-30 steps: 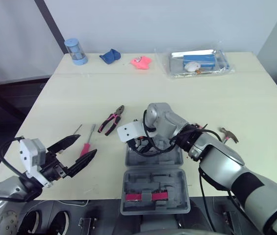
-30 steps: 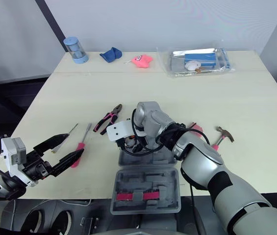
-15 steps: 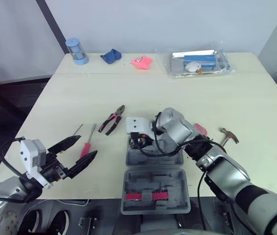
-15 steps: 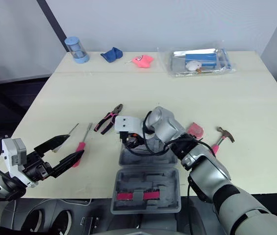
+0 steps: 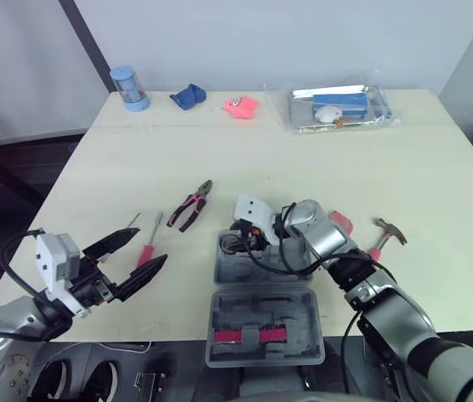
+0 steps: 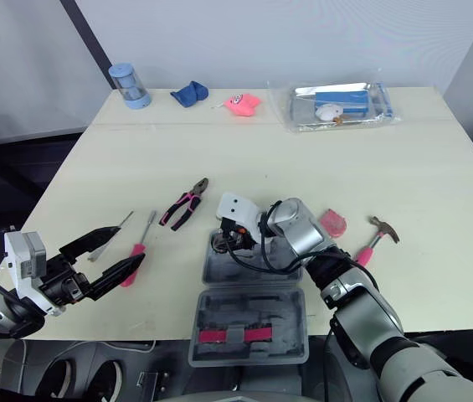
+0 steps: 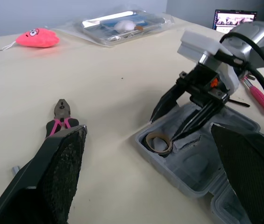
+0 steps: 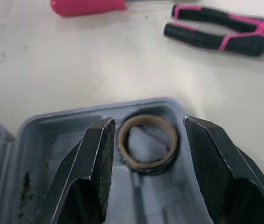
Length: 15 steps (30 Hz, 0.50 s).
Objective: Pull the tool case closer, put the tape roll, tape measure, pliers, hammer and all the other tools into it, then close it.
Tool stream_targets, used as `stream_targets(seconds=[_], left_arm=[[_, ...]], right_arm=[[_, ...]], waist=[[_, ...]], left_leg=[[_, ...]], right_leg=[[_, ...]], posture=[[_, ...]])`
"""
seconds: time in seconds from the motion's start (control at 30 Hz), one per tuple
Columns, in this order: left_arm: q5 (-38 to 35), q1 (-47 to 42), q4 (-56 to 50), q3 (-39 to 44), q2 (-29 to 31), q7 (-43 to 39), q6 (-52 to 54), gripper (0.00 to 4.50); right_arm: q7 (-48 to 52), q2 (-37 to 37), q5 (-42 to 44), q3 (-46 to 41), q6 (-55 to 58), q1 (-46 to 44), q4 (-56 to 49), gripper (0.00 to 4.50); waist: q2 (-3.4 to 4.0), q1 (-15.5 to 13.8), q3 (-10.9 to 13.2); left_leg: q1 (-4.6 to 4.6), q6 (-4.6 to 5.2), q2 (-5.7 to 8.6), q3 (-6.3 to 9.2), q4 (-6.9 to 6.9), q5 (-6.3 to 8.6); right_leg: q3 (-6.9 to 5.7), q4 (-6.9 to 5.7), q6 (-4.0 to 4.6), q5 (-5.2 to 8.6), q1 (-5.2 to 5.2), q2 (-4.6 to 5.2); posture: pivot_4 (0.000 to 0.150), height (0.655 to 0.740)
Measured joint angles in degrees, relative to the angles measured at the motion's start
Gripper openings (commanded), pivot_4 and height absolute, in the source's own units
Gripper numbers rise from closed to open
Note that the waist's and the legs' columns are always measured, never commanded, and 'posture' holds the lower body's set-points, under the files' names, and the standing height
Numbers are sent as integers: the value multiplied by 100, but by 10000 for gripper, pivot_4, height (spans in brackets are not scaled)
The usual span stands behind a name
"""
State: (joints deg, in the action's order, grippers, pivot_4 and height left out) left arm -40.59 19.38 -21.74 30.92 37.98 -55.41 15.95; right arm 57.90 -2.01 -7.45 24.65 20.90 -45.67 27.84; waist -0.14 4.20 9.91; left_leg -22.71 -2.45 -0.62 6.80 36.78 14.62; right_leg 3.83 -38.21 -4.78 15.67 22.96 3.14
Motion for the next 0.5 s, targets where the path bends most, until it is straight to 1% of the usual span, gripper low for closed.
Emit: stream_targets(seconds=[0.03,0.33,0.5], left_arm=[[0,-1,0,0,0,-2,0,45000],[1,0,0,0,0,-3,0,45000],[6,-11,10,-3,0,-1,0,45000]], right_arm=[[-19,1,9,9,0,2,0,16186],[-208,4,12,118,-119,1,65,16186],[-334,34,23,112,-119,-4,452,16186]], waist=[[0,2,0],[0,-1,0],[0,-2,0]], left_leg=[[0,0,0,0,0,0],[0,0,0,0,0,0],[0,0,0,-1,0,0]], right_leg=[[0,0,0,0,0,0],[0,0,0,0,0,0],[0,0,0,0,0,0]], posture=[[1500,7400],[1500,7400],[1500,7400]])
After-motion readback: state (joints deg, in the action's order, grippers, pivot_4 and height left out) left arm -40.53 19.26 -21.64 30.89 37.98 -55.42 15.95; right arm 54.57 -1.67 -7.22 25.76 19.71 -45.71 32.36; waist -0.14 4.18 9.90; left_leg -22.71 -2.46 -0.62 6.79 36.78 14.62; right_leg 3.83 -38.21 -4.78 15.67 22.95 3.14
